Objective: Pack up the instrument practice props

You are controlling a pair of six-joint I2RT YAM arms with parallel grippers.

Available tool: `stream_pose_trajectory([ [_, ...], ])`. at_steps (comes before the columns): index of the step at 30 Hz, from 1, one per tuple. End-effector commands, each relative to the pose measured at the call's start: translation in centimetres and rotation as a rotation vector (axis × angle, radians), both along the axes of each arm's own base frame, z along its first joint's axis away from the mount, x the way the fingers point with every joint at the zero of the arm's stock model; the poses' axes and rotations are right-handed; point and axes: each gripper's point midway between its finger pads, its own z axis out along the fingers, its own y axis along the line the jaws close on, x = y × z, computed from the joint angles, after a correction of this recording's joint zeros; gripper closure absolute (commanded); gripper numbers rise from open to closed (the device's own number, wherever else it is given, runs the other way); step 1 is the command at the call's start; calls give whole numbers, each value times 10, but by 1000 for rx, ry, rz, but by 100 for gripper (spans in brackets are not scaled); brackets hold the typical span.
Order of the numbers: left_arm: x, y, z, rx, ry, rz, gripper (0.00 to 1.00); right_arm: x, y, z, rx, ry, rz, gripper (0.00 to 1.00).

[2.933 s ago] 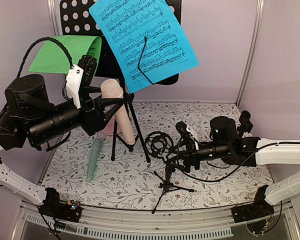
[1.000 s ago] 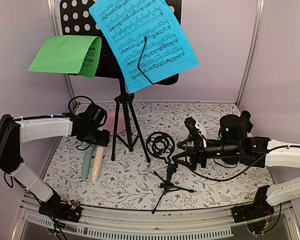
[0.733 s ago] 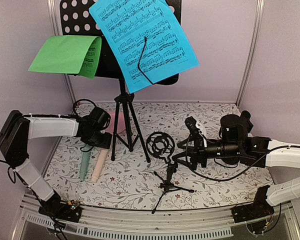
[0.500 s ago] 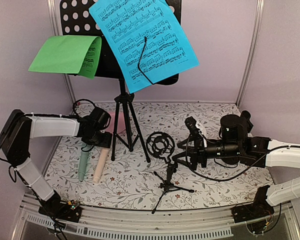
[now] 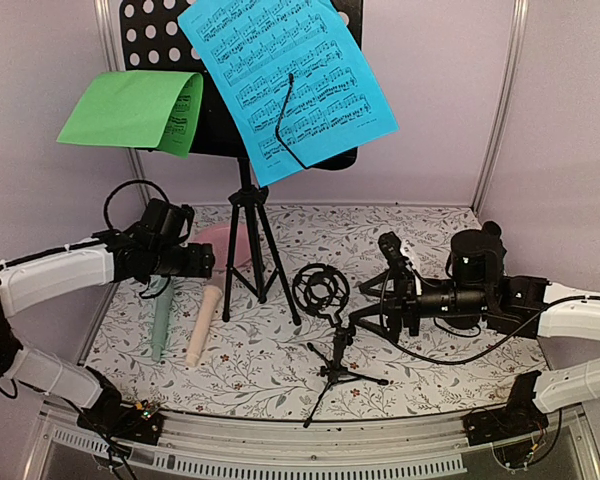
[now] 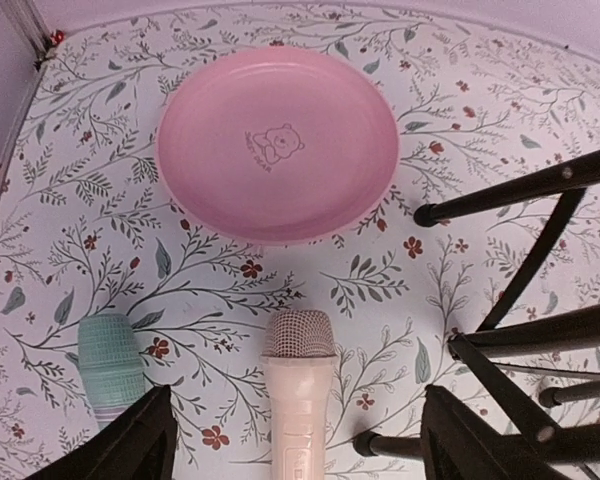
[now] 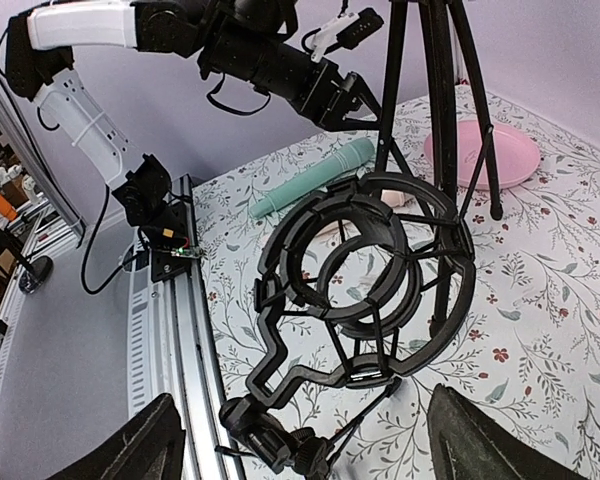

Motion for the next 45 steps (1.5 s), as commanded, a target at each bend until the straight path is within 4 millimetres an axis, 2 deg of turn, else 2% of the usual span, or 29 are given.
stream_pose_trajectory([
  [1, -17, 3, 28, -59, -77, -7, 12, -8, -6, 20, 71, -29, 18, 12],
  [3, -27, 3, 38, -79, -101, -13, 2, -12, -6, 24, 85, -27, 30, 10],
  [6, -45, 3, 45, -111, -132, -26, 1, -8, -6, 17, 49, 3, -17, 7],
  [10, -73, -13, 32, -129, -107, -80, 1, -6, -6, -9, -37, 48, -87, 7],
  [15, -107, -45, 36, -177, -125, -160, 1, -12, 4, -43, -120, 123, -133, 8],
  [18, -119, -52, 42, -156, -138, -185, 1, -18, 10, -55, -152, 137, -147, 8],
  [23, -125, -53, 52, -79, -122, -196, 1, -14, 17, -62, -187, 122, -234, 10],
  [25, -127, -55, 56, -45, -111, -206, 1, -12, 21, -61, -178, 120, -252, 14],
  [28, -125, -46, 60, 47, -125, -195, 1, -14, 28, -62, -186, 110, -270, 28],
  [31, -129, -34, 49, 102, -89, -167, 1, -18, 36, -64, -200, 103, -263, 41],
  [34, -143, -39, 34, 93, -5, -222, 1, -19, 41, -67, -211, 97, -267, 50],
  [37, -152, -48, 34, 39, -13, -294, 1, -17, 42, -69, -214, 91, -276, 62],
  [40, -158, -49, 41, -19, -40, -324, 1, -15, 42, -68, -202, 88, -289, 74],
  [45, -165, -47, 58, -114, -100, -359, 1, -7, 37, -60, -180, 61, -339, 78],
])
